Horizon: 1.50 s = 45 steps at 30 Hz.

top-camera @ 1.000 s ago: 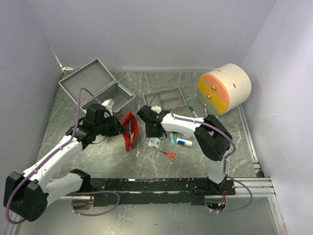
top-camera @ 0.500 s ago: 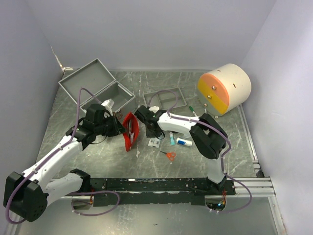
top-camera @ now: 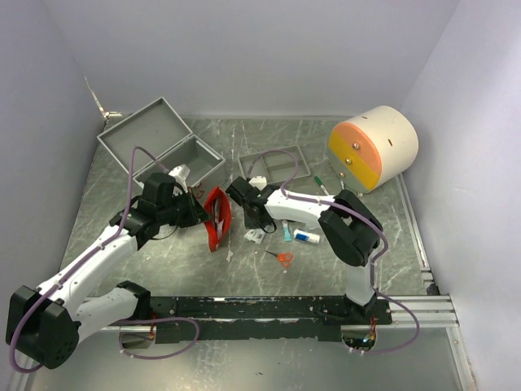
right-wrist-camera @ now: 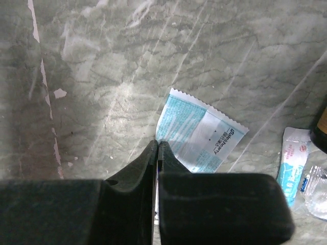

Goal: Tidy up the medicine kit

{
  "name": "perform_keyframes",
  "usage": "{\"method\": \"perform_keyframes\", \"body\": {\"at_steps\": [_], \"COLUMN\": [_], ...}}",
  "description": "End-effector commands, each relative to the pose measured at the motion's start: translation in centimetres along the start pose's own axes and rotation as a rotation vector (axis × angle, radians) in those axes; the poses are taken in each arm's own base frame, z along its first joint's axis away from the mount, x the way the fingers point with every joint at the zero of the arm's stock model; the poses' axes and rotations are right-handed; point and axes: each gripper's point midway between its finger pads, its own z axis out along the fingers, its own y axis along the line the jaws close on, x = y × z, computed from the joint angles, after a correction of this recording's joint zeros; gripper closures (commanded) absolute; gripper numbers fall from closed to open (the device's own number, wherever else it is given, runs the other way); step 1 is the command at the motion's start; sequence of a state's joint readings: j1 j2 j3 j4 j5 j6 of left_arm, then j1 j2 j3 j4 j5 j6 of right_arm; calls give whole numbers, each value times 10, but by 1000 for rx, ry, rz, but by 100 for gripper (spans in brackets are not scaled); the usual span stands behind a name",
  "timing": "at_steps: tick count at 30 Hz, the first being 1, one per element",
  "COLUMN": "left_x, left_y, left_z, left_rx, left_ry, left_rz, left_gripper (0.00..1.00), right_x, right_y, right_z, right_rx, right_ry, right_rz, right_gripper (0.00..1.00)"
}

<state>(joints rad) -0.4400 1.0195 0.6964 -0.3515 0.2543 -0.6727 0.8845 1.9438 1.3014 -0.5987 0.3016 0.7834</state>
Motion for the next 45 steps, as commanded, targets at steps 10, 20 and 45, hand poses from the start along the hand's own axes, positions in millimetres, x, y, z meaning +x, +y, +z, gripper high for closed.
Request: {"method": "perform_keyframes", "body": {"at_steps": [10, 20, 45], "left_x": [-7, 12, 22], "left_y": [-49, -57, -1], "left_z": [-2, 23, 37], "left_rx": [257, 396, 87], "left_ry": [30, 113, 173], "left_rz": [41, -73, 36], "left_gripper": [93, 93, 93], "right_x": [-80, -82, -42], "right_y": [17, 34, 99], "right_z": [-128, -210, -167], "right_rx": [-431, -824, -1124], "right_ry": [-516, -736, -563], "right_rz": [77, 73, 3], "right_gripper": [100, 100, 100]}}
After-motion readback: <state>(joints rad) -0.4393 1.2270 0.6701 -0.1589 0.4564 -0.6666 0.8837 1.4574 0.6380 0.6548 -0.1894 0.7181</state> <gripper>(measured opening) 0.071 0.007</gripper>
